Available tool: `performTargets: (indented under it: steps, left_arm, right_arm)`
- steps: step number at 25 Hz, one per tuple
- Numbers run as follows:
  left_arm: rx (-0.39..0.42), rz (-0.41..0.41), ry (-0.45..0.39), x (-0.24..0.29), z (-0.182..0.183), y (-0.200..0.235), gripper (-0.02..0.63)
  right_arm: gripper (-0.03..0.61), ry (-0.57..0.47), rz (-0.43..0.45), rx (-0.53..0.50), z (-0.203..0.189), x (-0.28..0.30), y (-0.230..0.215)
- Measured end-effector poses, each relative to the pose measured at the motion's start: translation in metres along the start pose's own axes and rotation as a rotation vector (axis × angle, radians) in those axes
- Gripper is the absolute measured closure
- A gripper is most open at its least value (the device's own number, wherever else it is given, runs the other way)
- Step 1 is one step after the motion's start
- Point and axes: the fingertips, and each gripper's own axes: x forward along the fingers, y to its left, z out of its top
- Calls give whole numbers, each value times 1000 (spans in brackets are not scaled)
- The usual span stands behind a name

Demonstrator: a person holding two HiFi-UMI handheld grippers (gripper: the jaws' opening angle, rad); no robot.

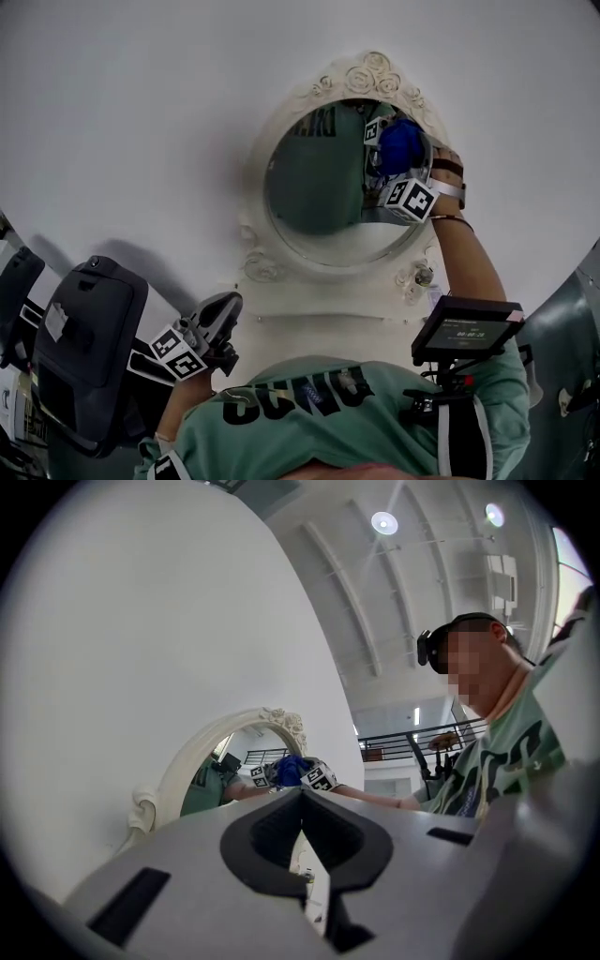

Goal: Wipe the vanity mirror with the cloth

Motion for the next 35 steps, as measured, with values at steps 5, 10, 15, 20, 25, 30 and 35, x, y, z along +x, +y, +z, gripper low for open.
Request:
performTargets:
  steps: [5,10,15,20,25,30,35]
  left_arm:
    - [5,16,-5,-5,4,1,603]
    - [-28,-2,46,2,-8,-3,603]
    - [-63,3,91,7,-25,-2,603]
    - [-134,29,143,7,-51,6,604]
    - [-210,22,218,20,-84,8,603]
    - [-249,47,263,16,-96,9,604]
    - [-242,57,257,6,-91,-2,603]
  right_arm:
    - [531,15,-23,2,-3,0,1]
    - [531,40,27,55,-20,-13,22]
    - [532,54,80,71,-43,-35,71]
    - [532,87,204,61,-76,-85,162]
    - [531,155,402,28,-112,-126,261]
    - [531,182,505,28,-110,-149,317]
    - [531,199,587,59,-110,-156,321]
